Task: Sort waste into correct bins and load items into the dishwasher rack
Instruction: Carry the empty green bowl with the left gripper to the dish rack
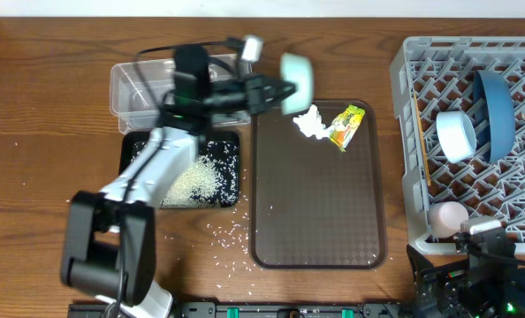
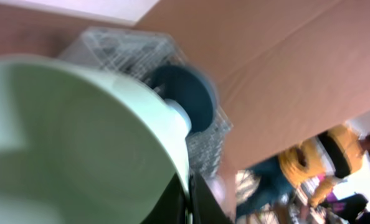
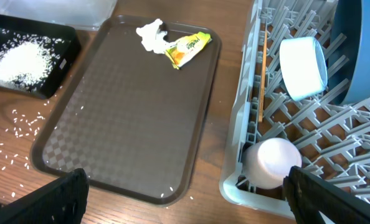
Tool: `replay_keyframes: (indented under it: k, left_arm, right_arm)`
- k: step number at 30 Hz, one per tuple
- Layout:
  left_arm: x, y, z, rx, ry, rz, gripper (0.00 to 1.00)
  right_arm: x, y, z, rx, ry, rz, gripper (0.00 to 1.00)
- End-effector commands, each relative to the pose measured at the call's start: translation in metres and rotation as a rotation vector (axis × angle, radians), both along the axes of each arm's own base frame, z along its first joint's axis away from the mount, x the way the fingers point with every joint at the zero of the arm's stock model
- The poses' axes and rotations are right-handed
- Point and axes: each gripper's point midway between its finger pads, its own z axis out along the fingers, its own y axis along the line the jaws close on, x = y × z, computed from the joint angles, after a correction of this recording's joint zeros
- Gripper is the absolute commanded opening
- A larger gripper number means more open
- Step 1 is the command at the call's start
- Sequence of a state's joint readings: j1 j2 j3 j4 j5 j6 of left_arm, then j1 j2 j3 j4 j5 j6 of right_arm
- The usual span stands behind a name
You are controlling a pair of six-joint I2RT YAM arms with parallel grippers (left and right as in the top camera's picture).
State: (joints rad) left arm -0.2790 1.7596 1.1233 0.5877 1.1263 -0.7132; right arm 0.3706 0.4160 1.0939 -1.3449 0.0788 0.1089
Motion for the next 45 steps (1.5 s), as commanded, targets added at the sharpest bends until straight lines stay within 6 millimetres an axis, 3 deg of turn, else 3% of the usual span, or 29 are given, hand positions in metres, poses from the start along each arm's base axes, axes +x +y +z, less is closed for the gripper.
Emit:
replay_keyframes:
  k: [1, 6, 14, 20, 24, 34, 42, 45]
  left_arm:
    - [0.018, -0.030, -0.016, -0.088, 0.277, 0.098, 0.06]
    - [0.013, -0.083, -0.028, -0.173, 0.323, 0.041, 0.06]
    - [-0.006, -0.178, 0.000, -0.253, 0.250, -0.130, 0.06]
    - [-0.006, -0.223, 0.005, -0.242, 0.275, -0.160, 0.06]
    - [-0.010, -0.236, -0.001, -0.240, 0.277, -0.179, 0.06]
    - [0.005, -0.235, -0.045, -0.204, 0.315, -0.146, 0.06]
    - [0.001, -0.239, -0.045, -0.209, 0.340, -0.156, 0.06]
    - [-0.008, -0.242, -0.026, -0.266, 0.285, -0.184, 0.06]
  right_arm:
    - [-0.001, 0.000, 0.003, -0.008, -0.012, 0.015, 0.99]
    - [-0.001, 0.000, 0.003, -0.008, -0.012, 0.015, 0.99]
    - [-0.001, 0.000, 0.003, -0.008, -0.012, 0.015, 0.99]
    - [-0.001, 0.000, 0.003, -0.008, -0.012, 0.015, 0.99]
    - [-0.001, 0.000, 0.003, -0.008, -0.012, 0.015, 0.99]
    - [-0.001, 0.000, 0.003, -0.008, -0.012, 0.015, 0.99]
    - [-0.001, 0.000, 0.003, -0.008, -0.012, 0.015, 0.99]
    - [-0.001, 0.000, 0.003, -0.008, -0.012, 0.015, 0.99]
